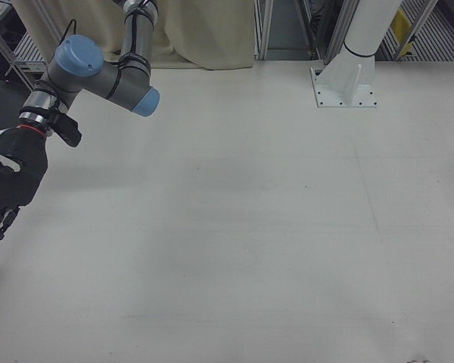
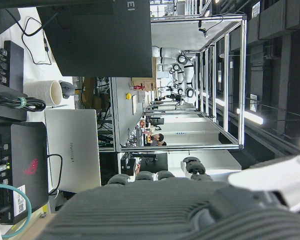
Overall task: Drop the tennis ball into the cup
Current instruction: 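Move the held tennis ball with the left hand above the white mug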
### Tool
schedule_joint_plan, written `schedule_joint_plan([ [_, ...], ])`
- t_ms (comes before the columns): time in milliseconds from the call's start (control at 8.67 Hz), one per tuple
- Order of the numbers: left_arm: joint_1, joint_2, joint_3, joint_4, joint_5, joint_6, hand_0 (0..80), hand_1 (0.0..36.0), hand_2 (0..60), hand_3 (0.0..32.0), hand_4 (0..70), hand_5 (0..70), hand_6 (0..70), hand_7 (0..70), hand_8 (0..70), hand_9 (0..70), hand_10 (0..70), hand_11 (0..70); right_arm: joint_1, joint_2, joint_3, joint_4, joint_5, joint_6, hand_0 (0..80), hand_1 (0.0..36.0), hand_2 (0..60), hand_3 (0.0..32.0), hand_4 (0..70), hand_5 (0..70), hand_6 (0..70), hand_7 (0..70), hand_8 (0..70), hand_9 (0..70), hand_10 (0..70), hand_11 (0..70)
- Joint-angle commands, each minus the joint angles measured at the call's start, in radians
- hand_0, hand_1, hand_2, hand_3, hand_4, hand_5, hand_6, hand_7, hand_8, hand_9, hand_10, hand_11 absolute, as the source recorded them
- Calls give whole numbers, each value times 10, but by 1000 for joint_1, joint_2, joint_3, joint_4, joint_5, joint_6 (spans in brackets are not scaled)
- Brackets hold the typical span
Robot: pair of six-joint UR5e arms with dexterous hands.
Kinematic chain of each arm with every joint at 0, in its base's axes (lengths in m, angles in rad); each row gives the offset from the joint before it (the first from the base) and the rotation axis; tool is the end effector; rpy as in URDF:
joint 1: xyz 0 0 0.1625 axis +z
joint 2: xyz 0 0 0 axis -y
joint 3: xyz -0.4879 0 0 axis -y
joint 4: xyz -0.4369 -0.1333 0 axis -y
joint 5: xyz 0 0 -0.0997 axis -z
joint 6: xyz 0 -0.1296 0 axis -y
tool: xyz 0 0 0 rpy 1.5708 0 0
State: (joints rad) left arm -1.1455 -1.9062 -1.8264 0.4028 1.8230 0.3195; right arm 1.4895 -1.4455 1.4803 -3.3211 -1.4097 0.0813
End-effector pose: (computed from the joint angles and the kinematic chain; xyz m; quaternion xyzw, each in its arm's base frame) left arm 0.1825 -0.6477 0.4542 -0.1205 0.7590 -0.5539 0.3204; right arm 0.1041 -0.6203 0.7485 -0.0077 0.6548 -0.7539 0.0526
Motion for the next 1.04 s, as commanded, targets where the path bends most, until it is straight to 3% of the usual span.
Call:
schedule_joint_plan([
  [0, 127, 0, -4, -12, -27, 45, 541, 120, 119, 0, 453, 237, 700, 700, 581, 700, 566, 700, 0, 1, 0, 0, 0, 0, 0, 0, 0, 0, 0, 0, 0, 0, 0, 0, 0, 0],
  [346, 196, 1, 2, -12, -70, 56, 543, 117, 56, 0, 443, 212, 671, 700, 553, 700, 557, 700, 0, -1, 0, 0, 0, 2, 0, 0, 0, 0, 0, 0, 0, 0, 0, 0, 0, 0],
  [462, 196, 7, 3, -13, -74, 58, 518, 100, 84, 0, 426, 212, 700, 700, 562, 700, 547, 700, 0, 1, 0, 0, 0, 2, 0, 0, 0, 0, 0, 0, 0, 0, 0, 0, 0, 0],
  [577, 194, 10, 3, -19, -79, 67, 467, 61, 140, 0, 387, 178, 645, 700, 490, 698, 492, 694, 0, 1, 0, 0, 0, 0, 0, 0, 0, 0, 0, 0, 0, 0, 0, 0, 0, 0],
  [692, 194, 15, 3, -27, -79, 67, 433, 22, 22, 0, 316, 116, 552, 700, 346, 519, 335, 474, 0, -1, 0, 0, 0, 0, 0, 0, 0, 0, 0, 0, 0, 0, 0, 0, 0, 0],
  [808, 194, 21, 12, -38, -79, 67, 431, 26, 1, 0, 308, 88, 443, 700, 299, 487, 304, 436, 0, 1, 0, 0, 0, 0, 0, 0, 0, 0, 0, 0, 0, 0, 0, 0, 0, 0],
  [923, 191, 50, 15, -68, -79, 64, 406, 10, 28, 0, 324, 113, 566, 700, 356, 536, 348, 490, 0, 1, 0, 0, 0, 2, 0, 0, 0, 0, 0, 0, 0, 0, 0, 0, 0, 0],
])
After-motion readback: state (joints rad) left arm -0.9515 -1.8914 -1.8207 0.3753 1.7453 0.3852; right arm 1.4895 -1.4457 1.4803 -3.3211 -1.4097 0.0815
